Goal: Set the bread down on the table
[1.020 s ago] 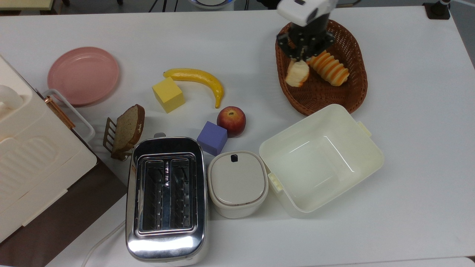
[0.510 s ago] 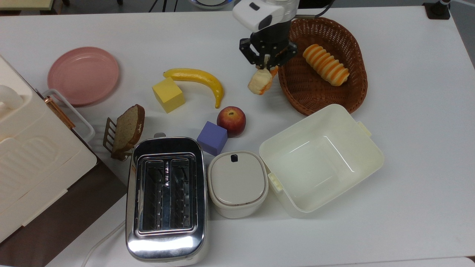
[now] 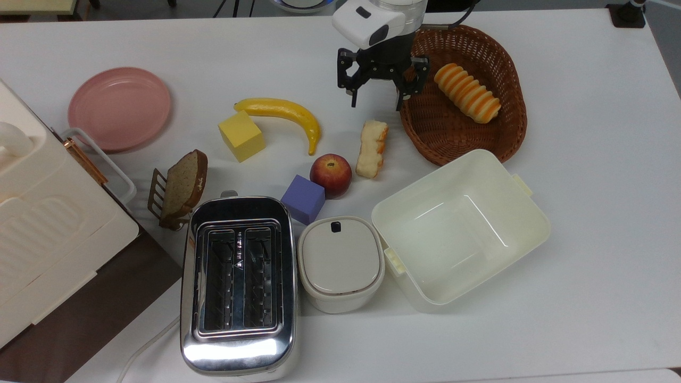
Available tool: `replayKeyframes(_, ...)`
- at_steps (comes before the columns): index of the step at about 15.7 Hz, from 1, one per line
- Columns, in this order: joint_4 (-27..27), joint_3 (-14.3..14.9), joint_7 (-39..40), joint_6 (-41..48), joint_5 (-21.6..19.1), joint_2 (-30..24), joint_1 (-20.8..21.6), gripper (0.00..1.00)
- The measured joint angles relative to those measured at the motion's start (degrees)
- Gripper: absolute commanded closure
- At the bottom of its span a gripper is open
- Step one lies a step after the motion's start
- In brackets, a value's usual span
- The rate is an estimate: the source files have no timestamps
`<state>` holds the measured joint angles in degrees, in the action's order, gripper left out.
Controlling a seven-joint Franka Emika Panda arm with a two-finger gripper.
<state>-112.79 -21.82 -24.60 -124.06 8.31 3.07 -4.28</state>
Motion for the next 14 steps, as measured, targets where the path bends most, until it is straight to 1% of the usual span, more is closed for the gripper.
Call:
replayKeyframes(5,0.1,0.0,0.0,0.8,0.0,0.0,-0.2,0.0)
replayKeyframes(8,1.8,0.4,0.0,6.4,0.0,-0.5,-2.3,0.0)
replayKeyframes(9,3.1,1.2,0.0,9.0,0.1,-0.8,-3.3,0.0)
replayKeyframes(10,4.7,2.5,0.0,11.2,0.1,-1.1,-4.0,0.0)
replayKeyframes(11,6.5,4.5,0.0,13.2,0.1,-1.5,-4.5,0.0)
replayKeyframes(12,8.6,7.0,0.5,15.2,0.2,-1.9,-4.6,0.0)
replayKeyframes(13,11.7,10.9,2.7,18.1,0.2,-2.4,-4.6,0.0)
replayKeyframes(14,13.6,13.4,4.8,20.1,0.2,-2.7,-4.2,0.0)
